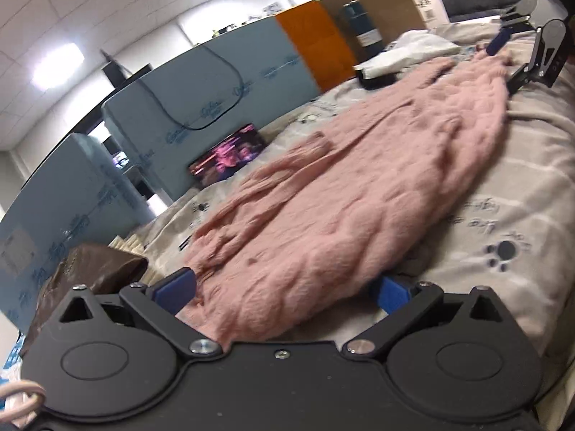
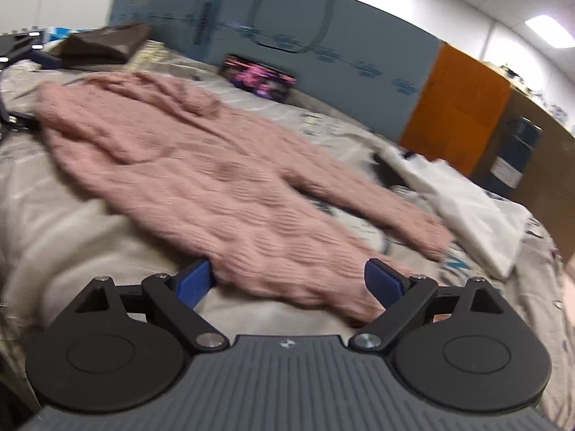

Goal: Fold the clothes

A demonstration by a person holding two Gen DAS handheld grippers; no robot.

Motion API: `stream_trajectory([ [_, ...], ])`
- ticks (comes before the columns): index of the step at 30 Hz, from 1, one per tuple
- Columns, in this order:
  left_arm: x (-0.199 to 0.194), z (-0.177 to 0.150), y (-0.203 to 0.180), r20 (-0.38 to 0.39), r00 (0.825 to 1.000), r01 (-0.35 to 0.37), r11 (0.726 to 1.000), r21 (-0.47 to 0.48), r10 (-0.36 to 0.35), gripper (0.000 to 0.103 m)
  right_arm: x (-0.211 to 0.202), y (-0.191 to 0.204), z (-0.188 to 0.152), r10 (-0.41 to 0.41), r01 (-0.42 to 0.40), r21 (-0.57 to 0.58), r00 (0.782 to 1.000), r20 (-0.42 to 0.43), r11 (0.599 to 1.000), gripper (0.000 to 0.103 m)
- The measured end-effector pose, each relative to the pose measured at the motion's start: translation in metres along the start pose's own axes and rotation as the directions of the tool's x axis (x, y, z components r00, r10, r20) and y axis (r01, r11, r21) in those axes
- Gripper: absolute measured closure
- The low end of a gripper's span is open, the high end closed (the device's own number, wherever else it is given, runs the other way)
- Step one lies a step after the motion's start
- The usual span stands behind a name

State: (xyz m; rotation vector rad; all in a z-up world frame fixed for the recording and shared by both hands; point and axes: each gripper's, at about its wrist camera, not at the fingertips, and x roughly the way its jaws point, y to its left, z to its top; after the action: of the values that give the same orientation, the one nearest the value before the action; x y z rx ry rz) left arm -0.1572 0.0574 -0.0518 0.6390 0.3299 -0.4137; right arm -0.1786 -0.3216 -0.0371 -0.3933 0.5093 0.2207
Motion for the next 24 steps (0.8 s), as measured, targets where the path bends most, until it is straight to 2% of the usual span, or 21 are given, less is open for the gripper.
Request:
stream_trajectory([
  [2,0.002,-0.001,0.0,0.017,1.0,0.013,1.0,-0.013,-0.013,0.001,0.006,-0.011,-0.001,-0.001,0.001,0.04,1.0,0.006,0.999,0.014],
  [3,0.003,0.0,0.001,0.026,0.999,0.034,0.999,-0.022,-0.033,0.005,0.009,-0.016,-0.002,-0.002,0.001,0.06,1.0,0.009,0.998,0.018],
  [5,0.005,0.001,0.004,0.043,0.996,0.079,0.996,-0.041,-0.077,0.038,0.012,-0.024,-0.002,0.053,-0.057,0.096,0.998,0.044,0.994,0.026],
  [6,0.007,0.003,0.006,0.051,0.994,0.101,0.993,-0.06,-0.098,0.049,0.014,-0.027,-0.002,0.078,-0.084,0.11,0.995,0.059,0.99,0.034],
  [7,0.009,0.004,0.009,0.062,0.992,0.118,0.989,-0.085,-0.113,0.054,0.016,-0.031,-0.001,0.101,-0.11,0.124,0.992,0.074,0.986,0.04],
  [9,0.012,0.006,0.016,0.087,0.987,0.148,0.979,-0.139,-0.137,0.067,0.02,-0.04,0.001,0.134,-0.151,0.164,0.985,0.11,0.975,0.063],
  [12,0.018,0.011,0.029,0.115,0.981,0.18,0.962,-0.206,-0.159,0.076,0.024,-0.057,0.005,0.171,-0.209,0.227,0.969,0.176,0.951,0.084],
  [15,0.026,0.018,0.039,0.119,0.98,0.182,0.962,-0.204,-0.16,0.079,0.029,-0.073,0.014,0.18,-0.241,0.265,0.955,0.235,0.934,0.086],
  [17,0.032,0.023,0.047,0.126,0.982,0.167,0.965,-0.201,-0.144,0.08,0.036,-0.082,0.023,0.179,-0.249,0.284,0.951,0.25,0.926,0.086],
  [19,0.041,0.026,0.058,0.143,0.979,0.176,0.957,-0.231,-0.146,0.08,0.044,-0.09,0.032,0.179,-0.256,0.301,0.948,0.262,0.919,0.086],
  [21,0.05,0.029,0.068,0.16,0.976,0.187,0.947,-0.263,-0.148,0.083,0.055,-0.094,0.04,0.178,-0.252,0.304,0.951,0.251,0.919,0.086],
  [24,0.064,0.028,0.078,0.145,0.979,0.182,0.941,-0.284,-0.146,0.084,0.072,-0.096,0.049,0.183,-0.245,0.282,0.956,0.227,0.928,0.087],
])
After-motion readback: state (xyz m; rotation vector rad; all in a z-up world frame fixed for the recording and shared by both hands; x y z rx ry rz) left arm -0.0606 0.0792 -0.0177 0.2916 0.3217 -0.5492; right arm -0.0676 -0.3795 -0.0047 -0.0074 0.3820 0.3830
